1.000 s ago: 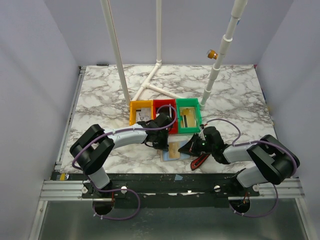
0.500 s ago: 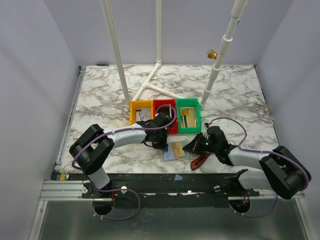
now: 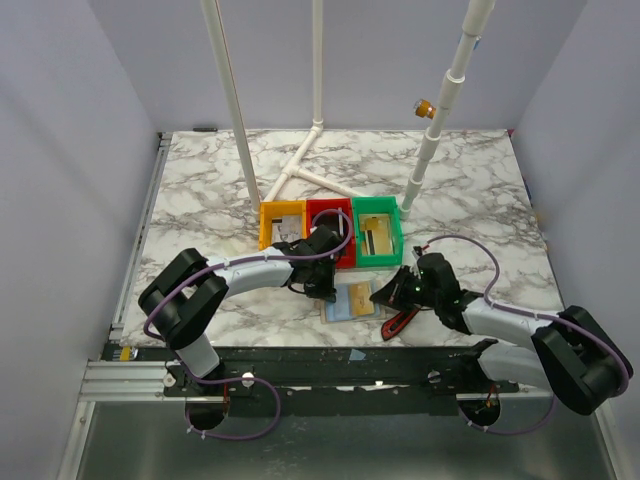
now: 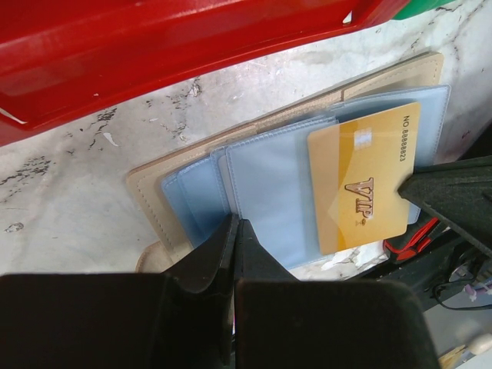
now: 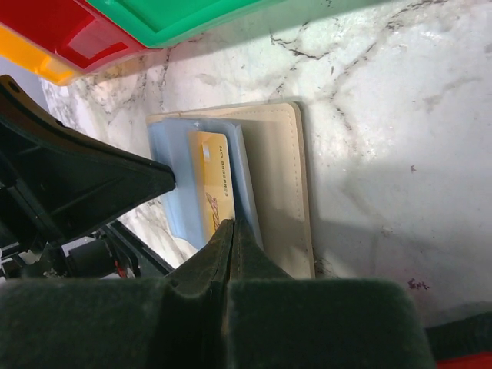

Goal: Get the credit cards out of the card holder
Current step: Remove the credit card from the card holder.

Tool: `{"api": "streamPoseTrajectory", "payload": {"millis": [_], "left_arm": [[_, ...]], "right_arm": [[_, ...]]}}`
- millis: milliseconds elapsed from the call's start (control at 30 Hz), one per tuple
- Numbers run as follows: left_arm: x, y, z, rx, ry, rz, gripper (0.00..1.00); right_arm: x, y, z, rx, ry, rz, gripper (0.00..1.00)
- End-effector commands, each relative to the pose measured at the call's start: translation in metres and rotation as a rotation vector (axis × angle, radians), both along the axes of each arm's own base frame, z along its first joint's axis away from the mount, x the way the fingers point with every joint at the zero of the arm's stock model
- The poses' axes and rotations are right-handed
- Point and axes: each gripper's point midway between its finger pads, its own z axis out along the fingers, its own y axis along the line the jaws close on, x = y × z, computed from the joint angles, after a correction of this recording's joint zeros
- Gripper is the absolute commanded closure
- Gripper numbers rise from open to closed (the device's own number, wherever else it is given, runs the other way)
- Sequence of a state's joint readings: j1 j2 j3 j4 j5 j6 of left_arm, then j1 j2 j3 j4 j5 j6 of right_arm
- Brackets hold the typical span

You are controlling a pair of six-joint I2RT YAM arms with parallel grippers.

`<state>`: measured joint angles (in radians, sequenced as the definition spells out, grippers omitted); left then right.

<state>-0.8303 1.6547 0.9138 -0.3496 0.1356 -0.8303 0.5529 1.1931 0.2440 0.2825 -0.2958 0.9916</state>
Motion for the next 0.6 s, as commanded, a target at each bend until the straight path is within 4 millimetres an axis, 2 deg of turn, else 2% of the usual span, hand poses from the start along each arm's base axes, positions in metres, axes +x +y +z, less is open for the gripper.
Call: {"api": "streamPoseTrajectory", "payload": {"millis": [0, 567], "left_arm": [[-0.005, 0.032, -0.019, 0.134, 0.014, 0.007, 1.0], [0.003, 0.025, -0.007, 0.115, -0.01, 0.0, 1.0]], "right_arm": [[0.001, -0.014, -0.006, -0.067, 0.002, -0.031, 0.99], [0.007, -0.018, 0.014, -0.086, -0.039, -0.04, 0.99]]}}
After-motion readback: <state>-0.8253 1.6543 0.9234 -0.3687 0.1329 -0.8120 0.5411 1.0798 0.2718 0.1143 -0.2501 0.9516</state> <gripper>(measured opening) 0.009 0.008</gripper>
